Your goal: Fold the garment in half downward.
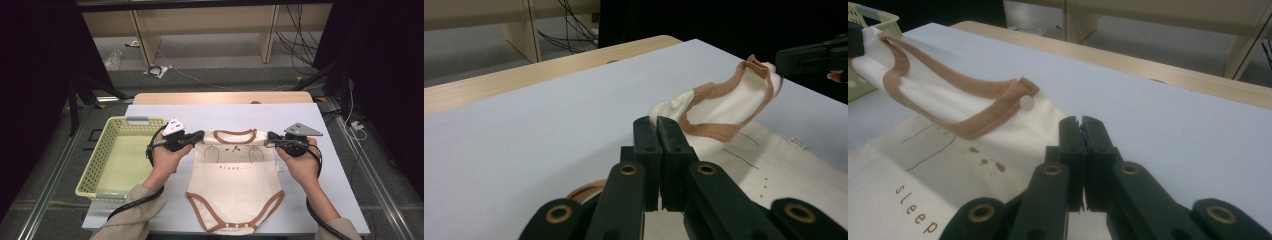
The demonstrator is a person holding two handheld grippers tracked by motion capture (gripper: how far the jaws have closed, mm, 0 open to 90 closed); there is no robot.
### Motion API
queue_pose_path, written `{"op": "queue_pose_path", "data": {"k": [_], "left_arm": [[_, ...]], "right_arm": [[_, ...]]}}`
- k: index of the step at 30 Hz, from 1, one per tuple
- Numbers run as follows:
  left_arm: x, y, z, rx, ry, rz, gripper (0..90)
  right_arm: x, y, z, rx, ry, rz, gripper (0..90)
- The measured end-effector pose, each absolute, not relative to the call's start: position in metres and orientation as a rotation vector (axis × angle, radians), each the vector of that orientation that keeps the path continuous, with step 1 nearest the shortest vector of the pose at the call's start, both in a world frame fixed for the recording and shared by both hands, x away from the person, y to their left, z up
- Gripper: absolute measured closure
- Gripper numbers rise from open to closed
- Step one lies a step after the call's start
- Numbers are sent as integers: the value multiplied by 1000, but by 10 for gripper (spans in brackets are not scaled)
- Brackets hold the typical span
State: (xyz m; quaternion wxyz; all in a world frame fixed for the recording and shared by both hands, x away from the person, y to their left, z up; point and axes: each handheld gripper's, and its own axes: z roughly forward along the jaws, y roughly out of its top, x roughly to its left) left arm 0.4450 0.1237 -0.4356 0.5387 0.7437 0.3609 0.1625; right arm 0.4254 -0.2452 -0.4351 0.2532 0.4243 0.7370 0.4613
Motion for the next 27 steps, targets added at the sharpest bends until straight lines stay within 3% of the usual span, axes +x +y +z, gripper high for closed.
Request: {"op": "queue_pose_path", "data": {"k": [27], "left_arm": [[437,123,-436,1814,833,385,879]], "right_arm": [[413,-245,-439,1136,2034,1243,891]]}}
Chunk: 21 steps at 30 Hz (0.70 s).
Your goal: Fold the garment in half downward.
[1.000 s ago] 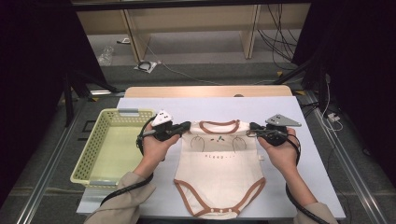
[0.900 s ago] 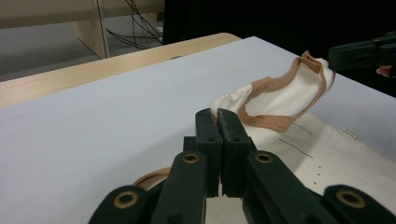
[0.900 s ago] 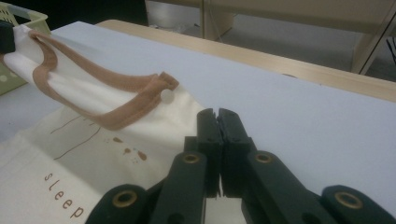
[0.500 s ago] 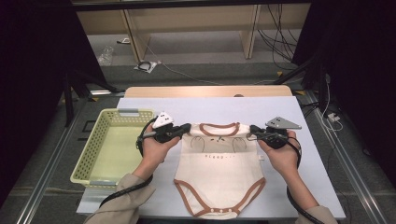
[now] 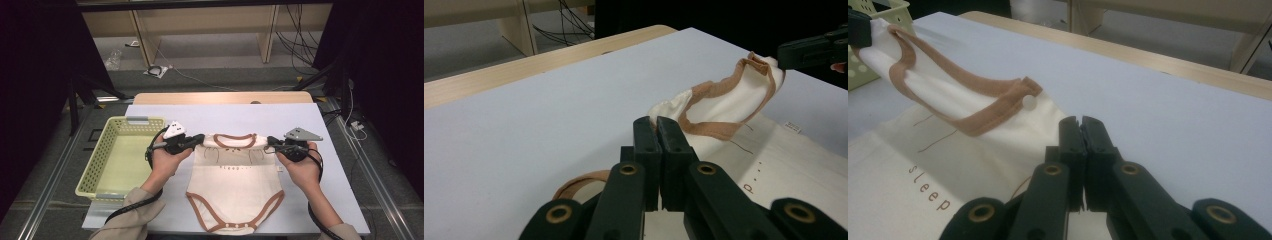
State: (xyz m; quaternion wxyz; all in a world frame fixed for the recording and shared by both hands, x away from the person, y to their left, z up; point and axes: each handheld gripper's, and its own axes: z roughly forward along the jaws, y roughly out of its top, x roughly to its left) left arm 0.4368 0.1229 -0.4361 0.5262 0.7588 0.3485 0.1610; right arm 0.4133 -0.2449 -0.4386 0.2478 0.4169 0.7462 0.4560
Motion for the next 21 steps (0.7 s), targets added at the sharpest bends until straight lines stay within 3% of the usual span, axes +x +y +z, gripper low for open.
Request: {"op": "queue_pose_path", "data": {"k": [21], "left_arm": [[427,125,-437,1836,831,369,879]], "right_arm": [[403,-245,-440,1116,2049,1248,891]]}}
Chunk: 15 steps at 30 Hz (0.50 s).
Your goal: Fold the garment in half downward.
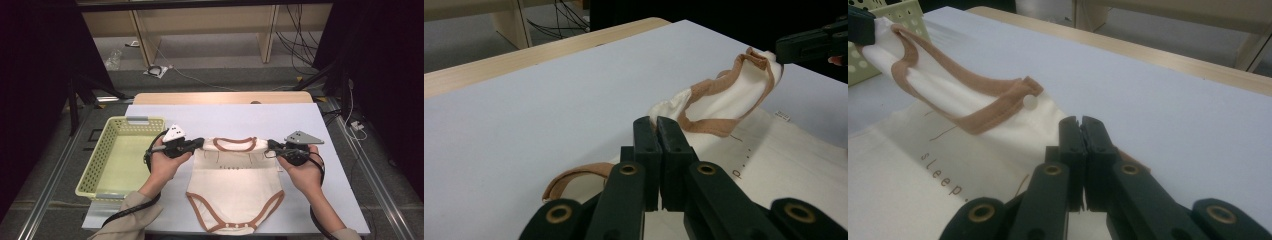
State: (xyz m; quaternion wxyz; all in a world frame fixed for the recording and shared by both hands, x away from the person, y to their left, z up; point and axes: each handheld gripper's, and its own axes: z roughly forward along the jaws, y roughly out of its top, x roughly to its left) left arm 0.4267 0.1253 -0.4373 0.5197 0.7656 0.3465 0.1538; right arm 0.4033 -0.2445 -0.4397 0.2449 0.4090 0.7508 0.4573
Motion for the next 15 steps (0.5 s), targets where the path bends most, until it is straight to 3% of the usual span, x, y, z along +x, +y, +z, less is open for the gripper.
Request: {"op": "queue_pose_path", "data": {"k": [15], "left_arm": [[418,124,-438,1857,815,357,878]], "right_arm": [[398,-247,-441,1106,2065,1246,891]]}}
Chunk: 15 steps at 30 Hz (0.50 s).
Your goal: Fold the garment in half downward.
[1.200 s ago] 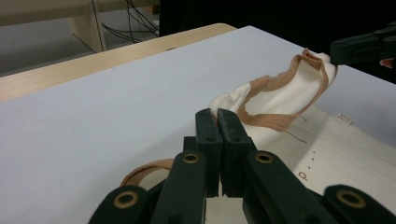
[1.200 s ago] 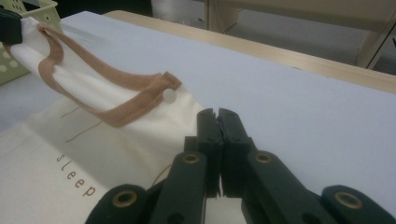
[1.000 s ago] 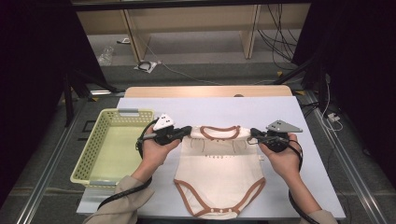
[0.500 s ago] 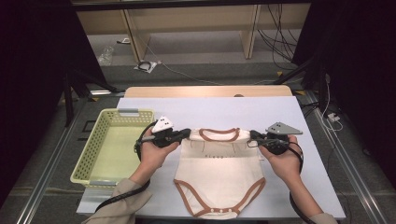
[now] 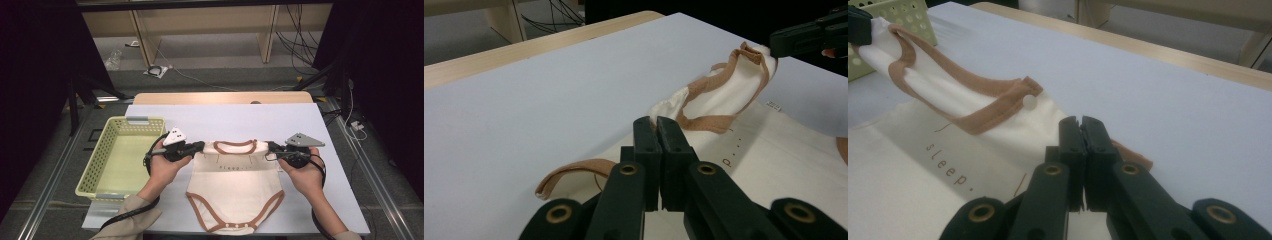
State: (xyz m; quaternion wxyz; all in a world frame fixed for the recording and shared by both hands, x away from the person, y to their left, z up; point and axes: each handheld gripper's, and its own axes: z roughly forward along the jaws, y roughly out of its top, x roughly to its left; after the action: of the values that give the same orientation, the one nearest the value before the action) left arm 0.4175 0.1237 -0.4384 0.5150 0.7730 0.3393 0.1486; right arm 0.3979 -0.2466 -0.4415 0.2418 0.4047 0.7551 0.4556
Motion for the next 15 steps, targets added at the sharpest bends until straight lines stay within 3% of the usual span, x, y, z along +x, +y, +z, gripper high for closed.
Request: {"op": "queue_pose_path", "data": {"k": [15], "left_arm": [[411,122,-440,1879,798,345,879]], "right_arm": [[392,-249,-442,1104,2080,1235,891]]}}
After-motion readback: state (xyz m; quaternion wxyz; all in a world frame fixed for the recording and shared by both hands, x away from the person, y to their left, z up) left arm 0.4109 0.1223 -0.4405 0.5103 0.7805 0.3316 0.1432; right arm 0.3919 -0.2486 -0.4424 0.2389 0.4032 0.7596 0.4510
